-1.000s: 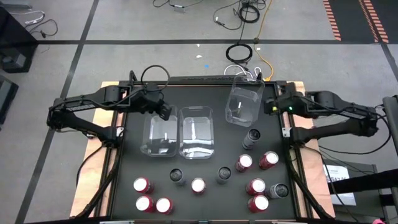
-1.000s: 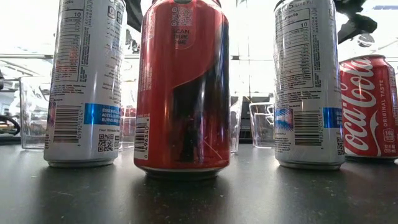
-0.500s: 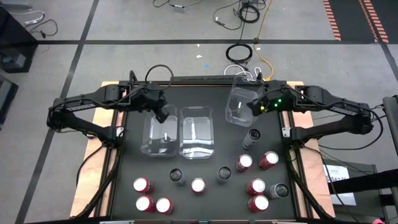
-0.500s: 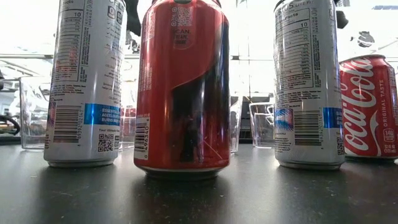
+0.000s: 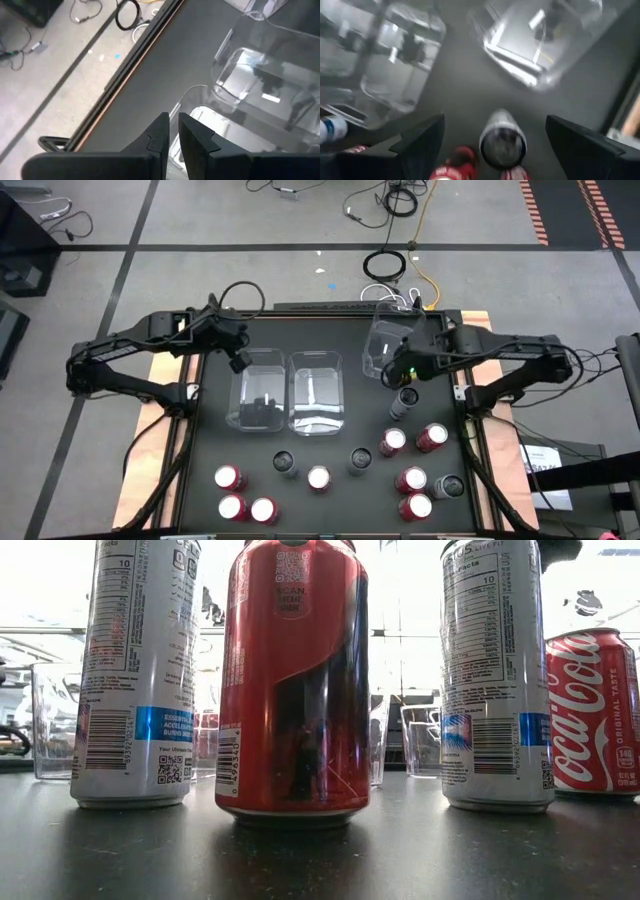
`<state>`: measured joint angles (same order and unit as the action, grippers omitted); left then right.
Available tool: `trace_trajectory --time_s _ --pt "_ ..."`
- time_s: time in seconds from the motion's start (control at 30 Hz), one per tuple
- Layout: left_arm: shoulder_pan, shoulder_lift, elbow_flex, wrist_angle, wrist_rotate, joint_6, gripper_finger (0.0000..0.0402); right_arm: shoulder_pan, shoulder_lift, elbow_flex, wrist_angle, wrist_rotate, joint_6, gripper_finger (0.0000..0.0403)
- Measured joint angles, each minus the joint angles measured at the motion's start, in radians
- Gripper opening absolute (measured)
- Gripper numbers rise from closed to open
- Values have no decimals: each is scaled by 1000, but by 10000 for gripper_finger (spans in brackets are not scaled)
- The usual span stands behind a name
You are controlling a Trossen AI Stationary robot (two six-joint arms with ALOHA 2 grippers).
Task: Sort soda cans
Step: Put the top right white soda can into the middle transparent bin
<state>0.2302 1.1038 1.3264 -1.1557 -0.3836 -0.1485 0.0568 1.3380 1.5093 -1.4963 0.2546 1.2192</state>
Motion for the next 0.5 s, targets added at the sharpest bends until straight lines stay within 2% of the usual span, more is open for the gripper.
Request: trace_trajectory --time_s 0.27,0.5 --pt "26 -67 -92 4 1 1 52 74 7 -2 -36 -51 129 338" --pt "26 -71 -109 4 14 -12 52 83 4 -118 -1 -103 154 338"
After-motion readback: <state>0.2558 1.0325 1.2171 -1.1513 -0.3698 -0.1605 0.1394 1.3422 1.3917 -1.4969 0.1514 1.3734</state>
